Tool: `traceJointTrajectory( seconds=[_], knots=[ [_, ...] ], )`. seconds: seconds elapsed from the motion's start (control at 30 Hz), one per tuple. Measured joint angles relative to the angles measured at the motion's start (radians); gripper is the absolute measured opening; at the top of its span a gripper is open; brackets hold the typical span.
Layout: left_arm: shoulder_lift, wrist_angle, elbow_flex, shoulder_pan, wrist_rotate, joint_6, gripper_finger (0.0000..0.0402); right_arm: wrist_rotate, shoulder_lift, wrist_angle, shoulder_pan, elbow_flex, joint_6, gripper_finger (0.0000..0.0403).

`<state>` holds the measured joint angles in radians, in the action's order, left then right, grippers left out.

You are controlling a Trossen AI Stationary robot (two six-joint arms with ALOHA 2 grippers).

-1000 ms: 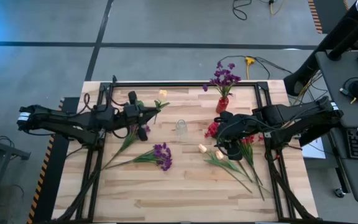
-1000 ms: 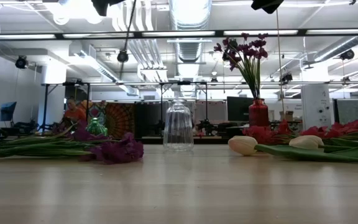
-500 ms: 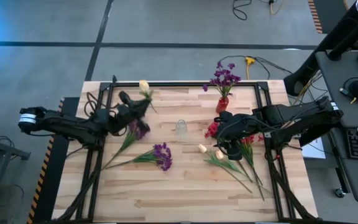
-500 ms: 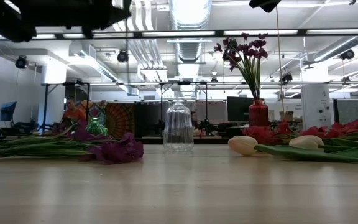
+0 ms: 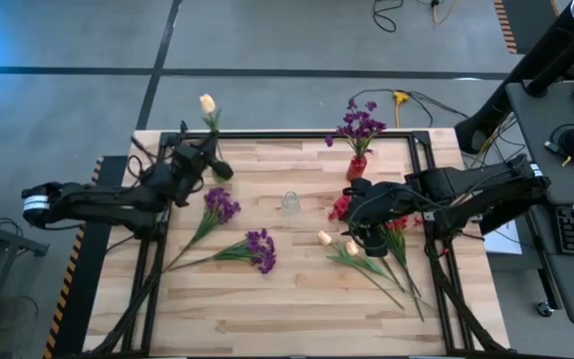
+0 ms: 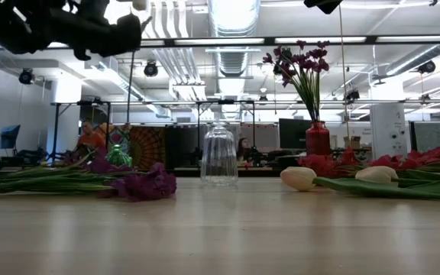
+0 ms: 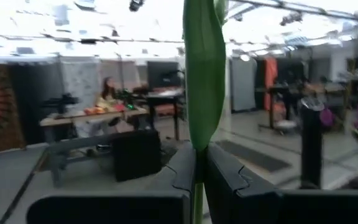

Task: Sort flowers into vase by color
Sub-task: Put the top pink flowers into the green vase

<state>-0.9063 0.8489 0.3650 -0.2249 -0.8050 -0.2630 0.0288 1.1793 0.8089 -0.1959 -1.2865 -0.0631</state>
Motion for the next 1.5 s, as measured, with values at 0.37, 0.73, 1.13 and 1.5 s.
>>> traceJointTrajectory(
  seconds=[0.37,0.73,1.13,1.5],
  knots=[
    [0.038,-0.421,0.154,-0.099,0.074,0.088,0.0002,0.000,0.000,-0.009,0.000,0.000,0.010,0.0171],
    [0.054,-0.325,0.062,-0.178,0.163,0.142,0.0002,0.000,0.000,-0.012,0.000,0.032,0.009,0.0171],
    [0.053,-0.273,0.028,-0.217,0.163,0.132,0.0002,0.000,0.000,-0.015,0.000,0.042,-0.004,0.0171],
    [0.048,-0.256,0.019,-0.218,0.163,0.126,0.0002,0.000,0.000,-0.015,0.000,0.042,-0.004,0.0171]
  ],
)
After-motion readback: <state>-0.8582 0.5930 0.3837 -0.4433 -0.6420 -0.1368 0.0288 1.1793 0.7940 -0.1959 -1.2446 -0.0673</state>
